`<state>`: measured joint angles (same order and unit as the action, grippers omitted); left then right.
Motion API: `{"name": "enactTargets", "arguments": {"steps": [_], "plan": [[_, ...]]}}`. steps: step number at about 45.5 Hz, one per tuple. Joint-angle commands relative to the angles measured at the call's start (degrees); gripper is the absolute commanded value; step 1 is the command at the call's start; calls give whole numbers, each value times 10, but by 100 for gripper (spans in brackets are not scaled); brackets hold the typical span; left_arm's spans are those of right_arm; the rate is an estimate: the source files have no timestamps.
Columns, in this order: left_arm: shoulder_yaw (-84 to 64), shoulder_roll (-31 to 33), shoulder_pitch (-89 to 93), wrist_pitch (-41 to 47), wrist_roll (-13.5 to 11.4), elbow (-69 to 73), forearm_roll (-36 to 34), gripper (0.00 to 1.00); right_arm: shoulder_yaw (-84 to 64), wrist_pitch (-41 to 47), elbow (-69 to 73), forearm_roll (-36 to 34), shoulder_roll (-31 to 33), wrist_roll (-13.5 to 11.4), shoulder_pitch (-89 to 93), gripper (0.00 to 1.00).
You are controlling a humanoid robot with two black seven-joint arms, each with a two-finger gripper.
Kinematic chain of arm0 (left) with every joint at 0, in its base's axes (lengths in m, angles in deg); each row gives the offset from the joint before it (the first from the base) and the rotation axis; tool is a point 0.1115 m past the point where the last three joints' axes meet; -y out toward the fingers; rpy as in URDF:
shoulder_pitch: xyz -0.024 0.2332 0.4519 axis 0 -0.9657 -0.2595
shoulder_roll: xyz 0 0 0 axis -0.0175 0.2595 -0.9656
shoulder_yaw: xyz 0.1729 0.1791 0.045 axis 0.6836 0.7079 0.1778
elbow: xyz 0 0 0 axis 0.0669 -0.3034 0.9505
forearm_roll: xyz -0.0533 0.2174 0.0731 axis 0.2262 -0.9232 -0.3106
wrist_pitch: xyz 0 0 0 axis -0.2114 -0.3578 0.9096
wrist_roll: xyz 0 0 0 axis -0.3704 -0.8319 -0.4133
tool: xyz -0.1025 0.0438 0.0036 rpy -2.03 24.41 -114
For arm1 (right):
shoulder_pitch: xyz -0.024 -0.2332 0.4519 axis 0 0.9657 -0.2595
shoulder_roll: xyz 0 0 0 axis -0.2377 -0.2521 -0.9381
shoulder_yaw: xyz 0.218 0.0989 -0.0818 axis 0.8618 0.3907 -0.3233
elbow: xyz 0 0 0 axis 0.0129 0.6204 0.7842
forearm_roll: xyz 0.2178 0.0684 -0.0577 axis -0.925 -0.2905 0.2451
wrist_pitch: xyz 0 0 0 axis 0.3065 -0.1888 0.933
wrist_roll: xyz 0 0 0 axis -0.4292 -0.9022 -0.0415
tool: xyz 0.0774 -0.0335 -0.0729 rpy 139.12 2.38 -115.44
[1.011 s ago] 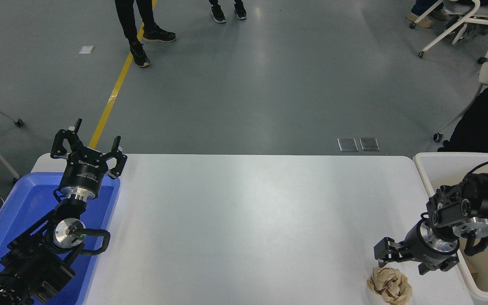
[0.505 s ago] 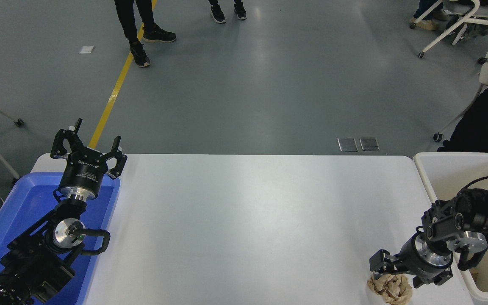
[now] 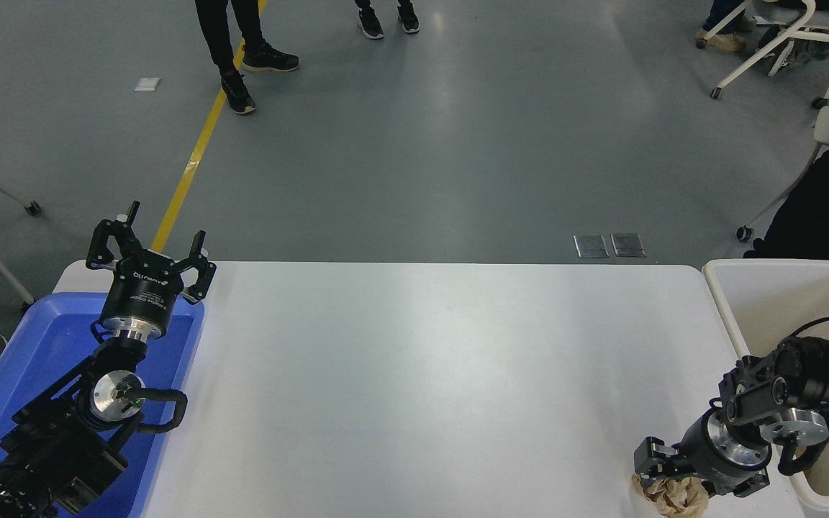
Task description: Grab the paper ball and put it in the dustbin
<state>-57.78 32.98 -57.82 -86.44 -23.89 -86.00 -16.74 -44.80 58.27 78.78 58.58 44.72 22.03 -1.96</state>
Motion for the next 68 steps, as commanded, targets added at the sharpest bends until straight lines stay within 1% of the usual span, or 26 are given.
{"name": "enactTargets", "arguments": {"steps": [1, 17, 25, 45, 56, 68], "plan": [[0, 0, 0, 0, 0, 0, 0, 98, -1, 31, 2, -5, 5, -15, -29, 0], [0, 0, 0, 0, 0, -1, 0, 98, -4, 36, 46, -6, 38, -18, -137, 0], [0, 0, -1, 0, 0, 0, 0, 98, -5, 95, 52, -6, 58, -25, -226, 0], [0, 0, -1, 0, 0, -1, 0, 98, -6, 219, 51, -5, 138, -24, -439, 0], [0, 0, -1, 0, 0, 0, 0, 98, -8, 255, 51, -5, 166, -24, -516, 0], [0, 0, -1, 0, 0, -1, 0, 98, -9, 263, 50, -2, 169, -24, -545, 0]]}}
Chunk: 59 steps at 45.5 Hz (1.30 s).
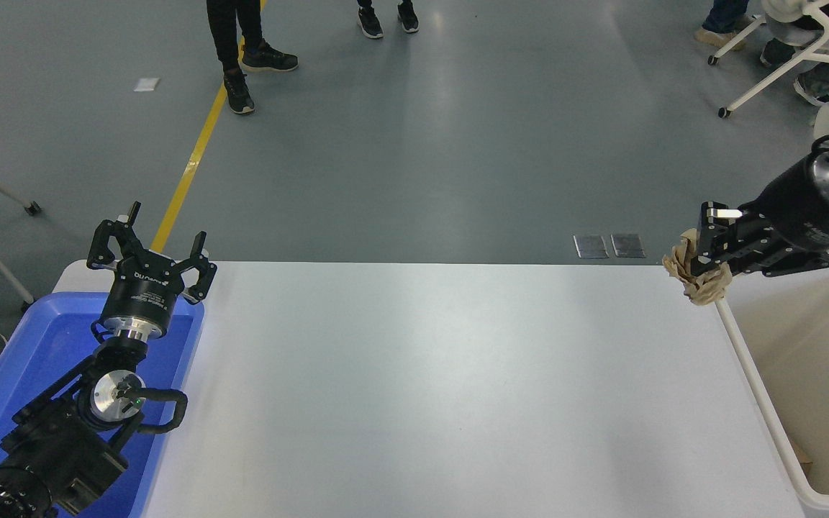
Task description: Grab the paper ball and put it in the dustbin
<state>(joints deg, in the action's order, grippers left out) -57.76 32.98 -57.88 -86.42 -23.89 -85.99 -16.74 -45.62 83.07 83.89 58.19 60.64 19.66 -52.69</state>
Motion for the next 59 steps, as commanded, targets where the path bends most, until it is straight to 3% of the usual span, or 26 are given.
{"name": "enactTargets", "arguments": {"steps": [1, 22, 36, 48, 59], "plan": [[0, 0, 0, 0, 0, 0, 0, 98, -1, 15, -1, 2, 8, 0, -38, 0], [0, 0, 0, 0, 0, 0, 0, 98, -10, -1, -40, 5, 21, 0, 8, 0], [-1, 0, 0, 0, 0, 0, 0, 98, -1, -76, -302, -7, 18, -1, 236, 0], [0, 0, 0, 0, 0, -1, 0, 98, 42, -136, -474, -57, 15, -1, 436, 0], [0, 0, 0, 0, 0, 0, 0, 98, 143, -280, -572, -89, 15, 0, 615, 0]]}}
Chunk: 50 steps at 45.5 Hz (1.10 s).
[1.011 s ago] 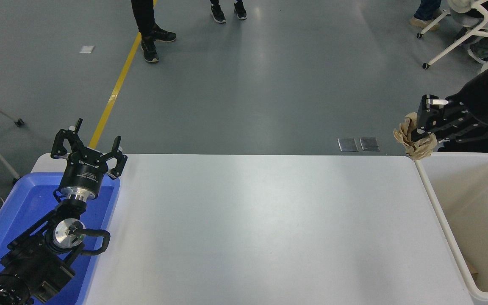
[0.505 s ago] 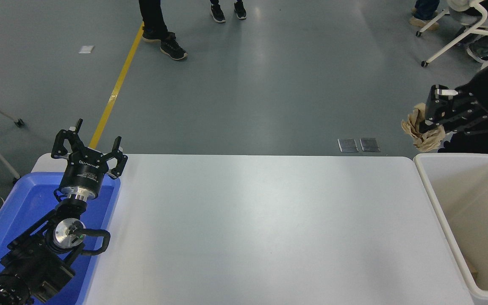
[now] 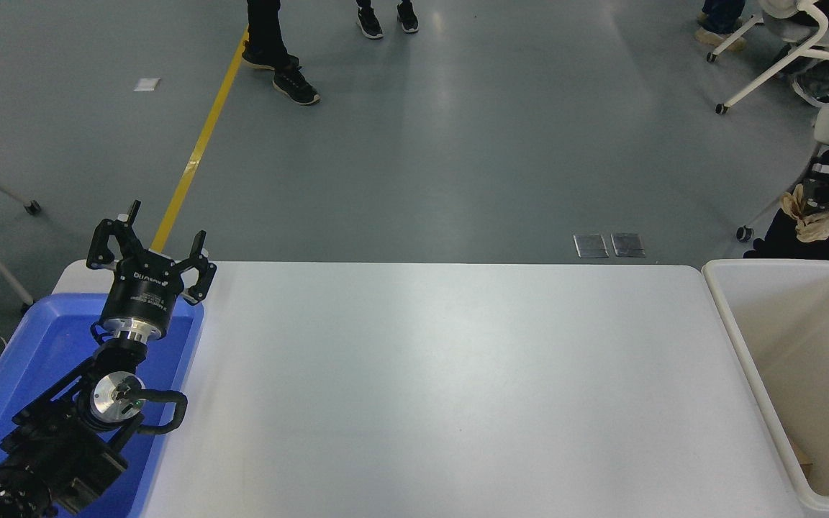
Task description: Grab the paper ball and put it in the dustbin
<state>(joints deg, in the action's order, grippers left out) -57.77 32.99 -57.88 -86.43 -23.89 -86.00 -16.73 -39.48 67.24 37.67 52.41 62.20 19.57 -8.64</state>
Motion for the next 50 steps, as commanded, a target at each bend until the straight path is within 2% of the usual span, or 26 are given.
{"name": "enactTargets", "arguments": {"steps": [1, 6, 12, 25, 49, 50], "plan": [[0, 0, 0, 0, 0, 0, 0, 98, 92, -137, -112, -32, 0, 1, 186, 0], [0, 0, 0, 0, 0, 0, 0, 98, 138, -211, -122, -32, 1, 1, 249, 0], [-1, 0, 0, 0, -1, 0, 0, 98, 185, -257, -137, -32, -2, 1, 309, 0], [-1, 0, 0, 0, 0, 0, 0, 98, 273, -266, -151, -33, -20, 1, 386, 0], [0, 0, 0, 0, 0, 0, 0, 98, 311, -310, -187, -35, -60, 2, 463, 0], [0, 0, 0, 0, 0, -1, 0, 98, 310, -311, -187, -35, -60, 2, 463, 3]]}}
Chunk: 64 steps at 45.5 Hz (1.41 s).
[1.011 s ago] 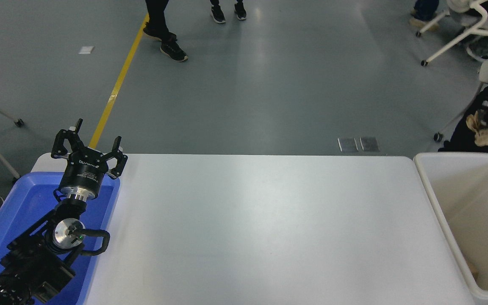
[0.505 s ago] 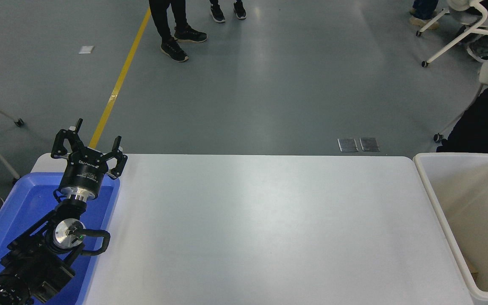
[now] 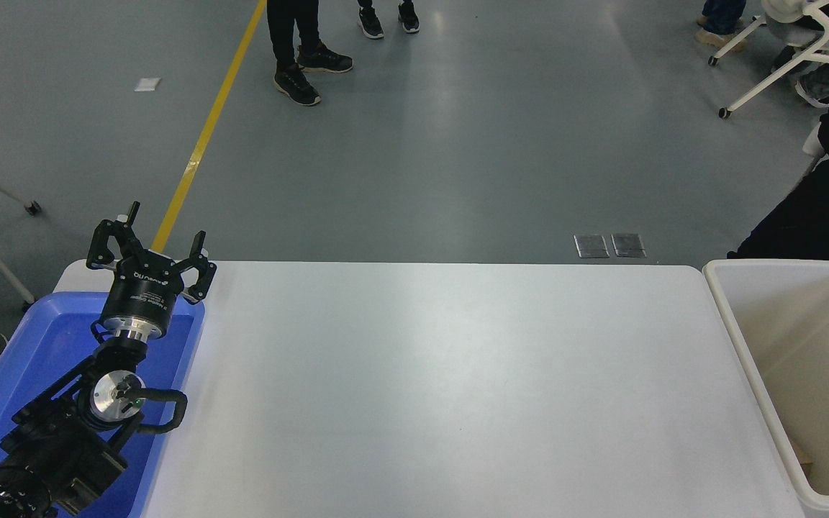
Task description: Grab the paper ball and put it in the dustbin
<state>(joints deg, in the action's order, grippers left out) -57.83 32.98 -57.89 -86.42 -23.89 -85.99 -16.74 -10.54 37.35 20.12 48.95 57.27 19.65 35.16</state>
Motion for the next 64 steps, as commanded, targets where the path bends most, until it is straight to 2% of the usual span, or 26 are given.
{"name": "enactTargets", "arguments": {"steps": [1, 3, 5, 7, 9, 29, 34, 40, 44, 53, 64], "plan": [[1, 0, 0, 0, 0, 0, 0, 98, 20, -13, -12, 0, -11, 1, 24, 19], [1, 0, 0, 0, 0, 0, 0, 98, 20, -15, -13, 0, -10, 1, 21, 51], [1, 0, 0, 0, 0, 0, 0, 98, 20, -23, -13, 0, -10, 1, 18, 76], [1, 0, 0, 0, 0, 0, 0, 98, 20, -36, -13, 0, -11, 1, 17, 91], [1, 0, 0, 0, -1, 0, 0, 98, 20, -46, -12, 0, -11, 1, 16, 97], [1, 0, 0, 0, 0, 0, 0, 98, 20, -49, 16, -1, -18, 2, 4, 100], [2, 0, 1, 0, 0, -1, 0, 98, 11, -46, 83, 0, -7, 2, -67, 100], [2, 0, 1, -1, 1, -1, 0, 98, -17, -44, 189, 0, 58, 2, -203, 100], [2, 0, 1, -1, 1, -1, 0, 98, -63, -33, 250, 0, 71, 1, -296, 100], [2, 0, 1, -1, 1, -1, 0, 98, -233, 31, 313, 0, 52, 2, -491, 100], [2, 0, 1, -1, 1, -1, 0, 98, -343, 160, 424, 0, -6, 2, -683, 100]]}}
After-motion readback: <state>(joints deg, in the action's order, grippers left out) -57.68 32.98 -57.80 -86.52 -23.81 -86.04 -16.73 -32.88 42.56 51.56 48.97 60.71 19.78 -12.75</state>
